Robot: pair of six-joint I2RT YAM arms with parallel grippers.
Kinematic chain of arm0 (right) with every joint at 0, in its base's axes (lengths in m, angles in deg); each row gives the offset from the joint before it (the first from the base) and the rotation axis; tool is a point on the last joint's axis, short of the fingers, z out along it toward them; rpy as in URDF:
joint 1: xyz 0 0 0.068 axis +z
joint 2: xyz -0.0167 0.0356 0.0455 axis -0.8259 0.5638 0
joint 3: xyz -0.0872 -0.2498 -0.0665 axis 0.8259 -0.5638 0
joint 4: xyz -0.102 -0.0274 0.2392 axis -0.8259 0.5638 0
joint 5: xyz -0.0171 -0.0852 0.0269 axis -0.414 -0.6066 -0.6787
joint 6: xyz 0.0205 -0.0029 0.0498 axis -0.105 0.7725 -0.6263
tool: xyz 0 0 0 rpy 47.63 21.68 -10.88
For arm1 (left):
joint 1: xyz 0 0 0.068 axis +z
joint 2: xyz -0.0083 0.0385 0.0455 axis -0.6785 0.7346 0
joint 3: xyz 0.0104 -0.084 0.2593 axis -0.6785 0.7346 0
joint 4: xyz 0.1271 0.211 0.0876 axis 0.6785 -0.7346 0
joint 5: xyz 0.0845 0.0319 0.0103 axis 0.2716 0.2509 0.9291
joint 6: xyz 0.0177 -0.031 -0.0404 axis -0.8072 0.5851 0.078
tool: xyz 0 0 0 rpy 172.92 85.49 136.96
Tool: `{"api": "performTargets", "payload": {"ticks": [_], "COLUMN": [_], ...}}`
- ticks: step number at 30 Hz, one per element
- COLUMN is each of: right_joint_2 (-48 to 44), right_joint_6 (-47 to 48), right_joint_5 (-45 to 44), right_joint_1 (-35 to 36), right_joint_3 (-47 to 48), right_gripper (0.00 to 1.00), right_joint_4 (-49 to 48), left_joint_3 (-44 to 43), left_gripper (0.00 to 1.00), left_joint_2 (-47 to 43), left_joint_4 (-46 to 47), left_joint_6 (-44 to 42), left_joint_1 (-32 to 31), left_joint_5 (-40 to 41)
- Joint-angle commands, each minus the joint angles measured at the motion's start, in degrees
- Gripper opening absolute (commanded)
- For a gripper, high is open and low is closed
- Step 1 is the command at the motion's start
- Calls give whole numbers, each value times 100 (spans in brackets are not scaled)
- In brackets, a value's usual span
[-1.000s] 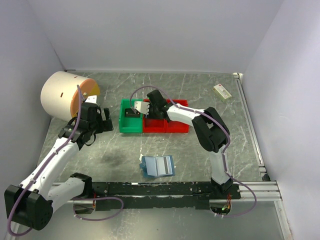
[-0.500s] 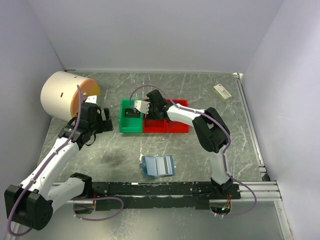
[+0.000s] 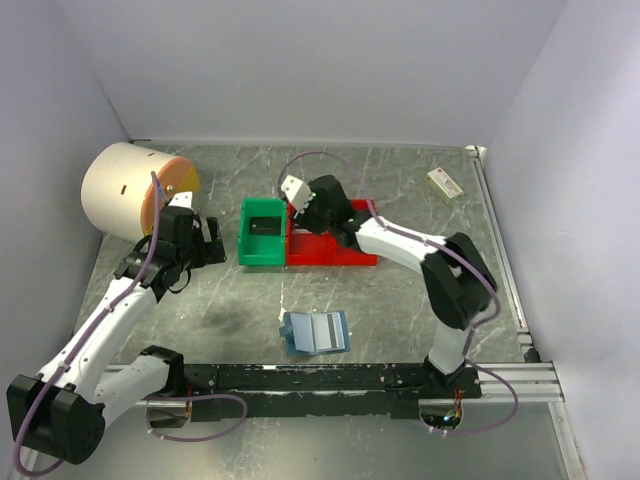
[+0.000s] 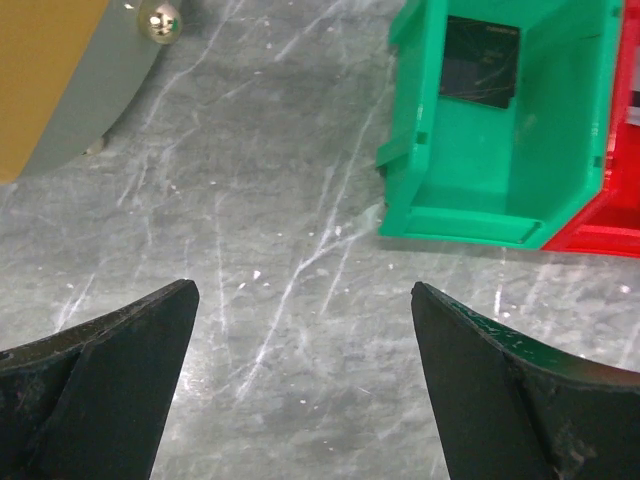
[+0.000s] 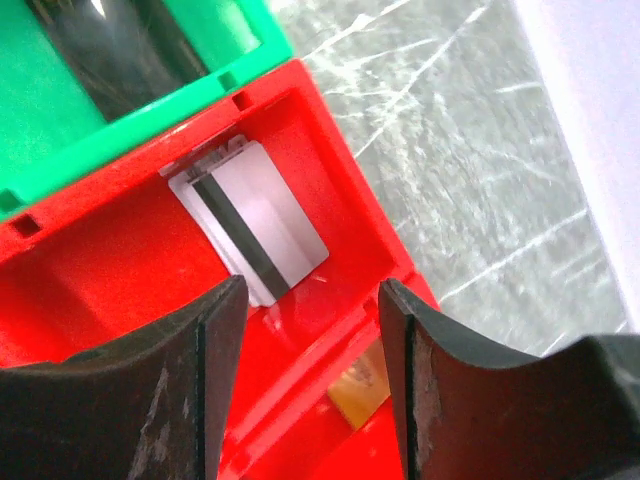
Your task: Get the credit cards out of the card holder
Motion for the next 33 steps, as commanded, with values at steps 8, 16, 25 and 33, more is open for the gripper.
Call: {"api": "performTargets", "payload": {"ticks": [8, 16, 25, 33], "right_joint_2": [-2214, -3646, -4934, -5009], "right_joint_6": [-6252, -7894, -8281, -8531], "right_joint_5": [1335, 2267, 1870, 2030], "right_joint_1": [-336, -371, -360, -354], "right_joint_3": [-1602, -3691, -4517, -4931], "right_gripper": [60, 56, 54, 54], "right_joint_4": [261, -1039, 372, 505], "left_joint_3": [15, 410, 224, 941], "left_gripper": [97, 93, 96, 100], "left_joint_2": [-696, -353, 897, 926], "left_joint_4": [1489, 2375, 1284, 1587], "left_joint_6": [1411, 2131, 2585, 3264], "left_joint_1": [-41, -1735, -3718, -4139], "left_joint_5": [-3173, -2895, -1125, -874]}}
